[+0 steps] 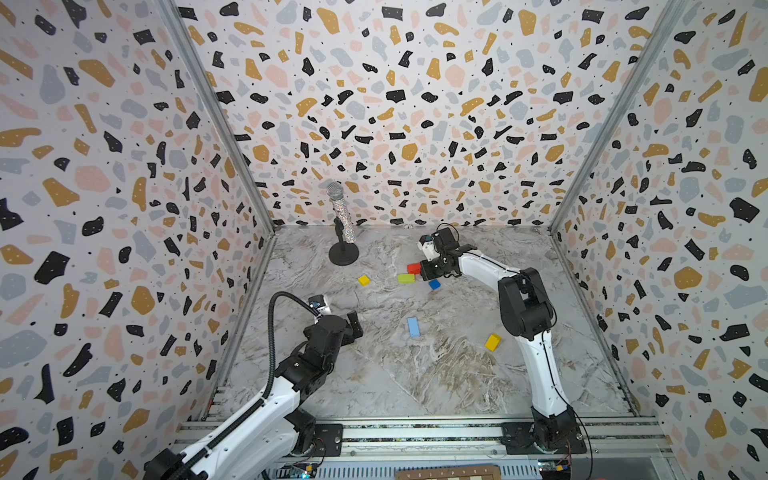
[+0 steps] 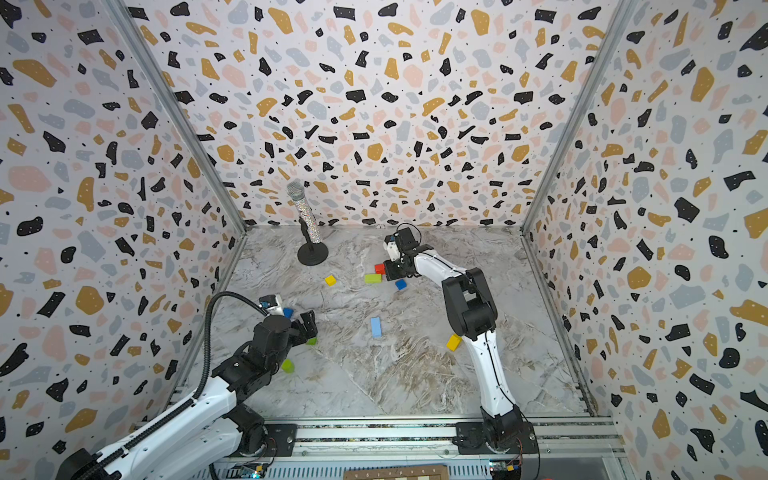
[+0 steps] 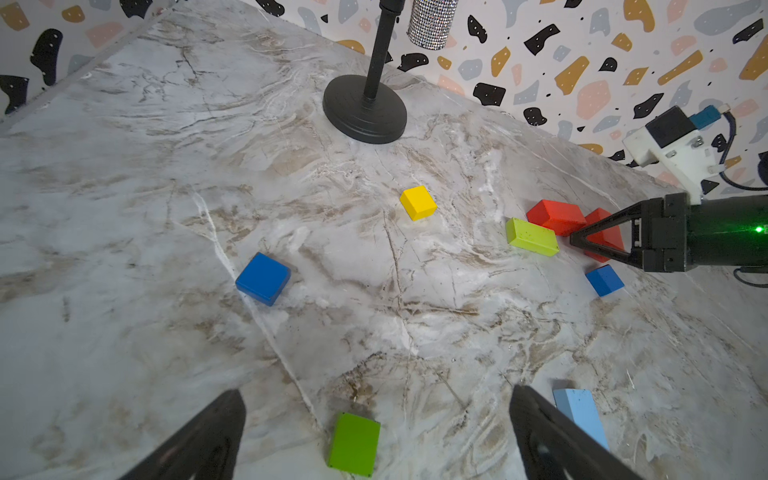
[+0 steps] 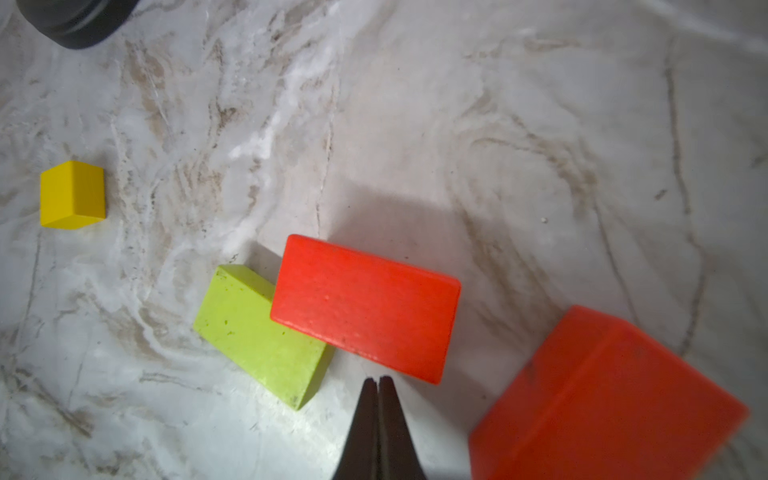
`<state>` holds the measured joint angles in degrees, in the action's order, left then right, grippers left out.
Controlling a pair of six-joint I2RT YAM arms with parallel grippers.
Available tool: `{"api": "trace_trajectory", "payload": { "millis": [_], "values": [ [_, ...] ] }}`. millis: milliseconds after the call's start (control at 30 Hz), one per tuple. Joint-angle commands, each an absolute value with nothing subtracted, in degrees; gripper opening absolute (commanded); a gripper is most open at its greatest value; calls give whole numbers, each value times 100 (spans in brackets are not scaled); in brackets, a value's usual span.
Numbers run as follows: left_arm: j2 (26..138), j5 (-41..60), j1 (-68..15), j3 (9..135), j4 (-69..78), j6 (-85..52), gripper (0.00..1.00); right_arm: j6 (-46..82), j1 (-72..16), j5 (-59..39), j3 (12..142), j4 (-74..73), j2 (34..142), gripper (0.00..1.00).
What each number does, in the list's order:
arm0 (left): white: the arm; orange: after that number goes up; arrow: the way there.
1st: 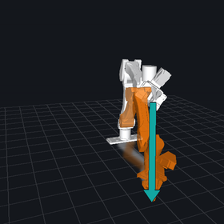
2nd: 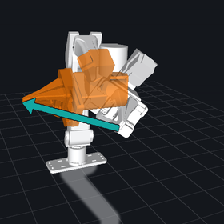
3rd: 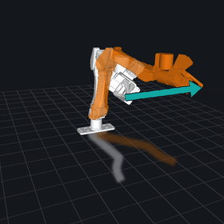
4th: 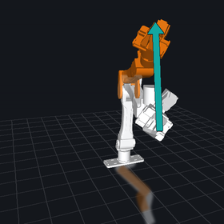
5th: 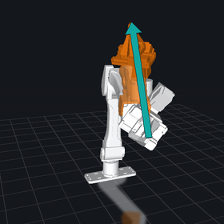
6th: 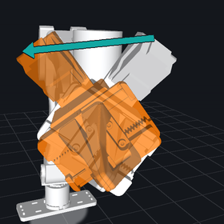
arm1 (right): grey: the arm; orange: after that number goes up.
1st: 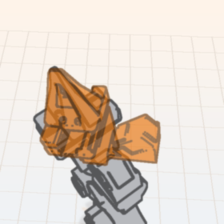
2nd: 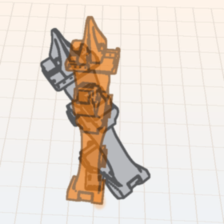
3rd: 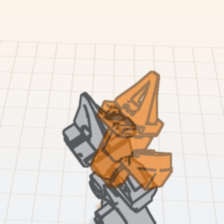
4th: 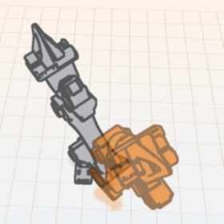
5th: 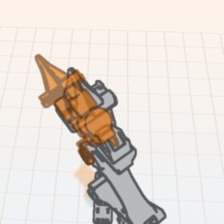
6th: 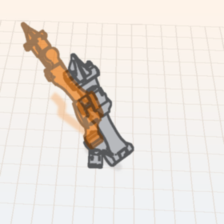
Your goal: Build the wood block tower
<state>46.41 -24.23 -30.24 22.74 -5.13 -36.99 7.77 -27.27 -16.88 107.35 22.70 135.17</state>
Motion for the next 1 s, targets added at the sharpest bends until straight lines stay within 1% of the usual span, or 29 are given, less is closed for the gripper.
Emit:
{"api": "trace_trajectory", "payload": {
  "millis": [0,167,600,800,967],
  "values": [
    [4641,-2549,-3041,2500,-545,-3568,100,710,-2723,-1898,11063,2434,13565,0],
    [4722,-2584,-3043,2600,-575,-3543,100,727,-2724,-2022,11428,2505,13767,0],
    [4888,-2597,-3041,2663,-574,-3524,100,716,-2707,-2297,11833,2514,14153,0],
    [4943,-2562,-3041,2637,-453,-3534,100,716,-2707,-2305,11769,2573,14144,0],
    [5174,-2475,-3041,2695,-375,-3533,100,716,-2710,-2322,11505,2499,13927,0]
  ]
}}
